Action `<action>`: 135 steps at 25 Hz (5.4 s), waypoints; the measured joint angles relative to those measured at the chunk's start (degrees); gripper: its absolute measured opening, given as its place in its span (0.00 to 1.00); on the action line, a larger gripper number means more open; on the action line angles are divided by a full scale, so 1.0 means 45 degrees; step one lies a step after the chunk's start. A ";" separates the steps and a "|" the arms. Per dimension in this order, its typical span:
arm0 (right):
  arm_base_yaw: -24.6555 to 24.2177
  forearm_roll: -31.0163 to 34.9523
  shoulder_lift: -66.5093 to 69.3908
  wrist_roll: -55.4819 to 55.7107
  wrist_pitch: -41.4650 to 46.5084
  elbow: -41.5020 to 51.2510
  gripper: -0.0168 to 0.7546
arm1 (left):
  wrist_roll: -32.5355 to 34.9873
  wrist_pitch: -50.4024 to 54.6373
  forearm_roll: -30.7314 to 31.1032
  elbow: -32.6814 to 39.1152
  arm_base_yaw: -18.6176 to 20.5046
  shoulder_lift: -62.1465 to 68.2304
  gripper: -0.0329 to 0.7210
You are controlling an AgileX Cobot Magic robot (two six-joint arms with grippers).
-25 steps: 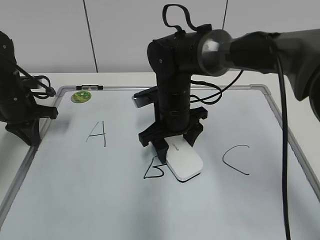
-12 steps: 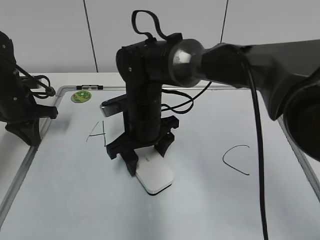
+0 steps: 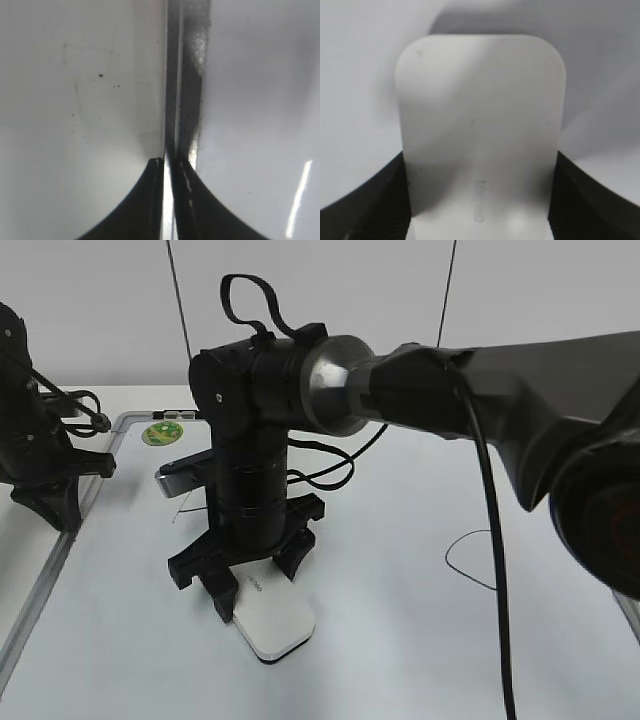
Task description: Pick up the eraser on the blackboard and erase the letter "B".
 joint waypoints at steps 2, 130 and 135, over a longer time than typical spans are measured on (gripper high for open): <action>0.0000 0.0258 0.0025 -0.0053 0.0000 -0.0066 0.70 | 0.0000 0.0000 0.0000 0.0000 0.0000 0.0000 0.08; -0.9963 -0.0896 -0.2586 -0.1460 -0.0374 0.2002 0.88 | 0.0086 0.0501 0.0419 -0.1174 0.0000 -0.0707 0.64; -0.9963 -0.0896 -0.2918 -0.1072 -0.0357 0.2002 0.80 | 0.0086 0.1076 0.0647 -0.1254 0.0000 -0.1364 0.70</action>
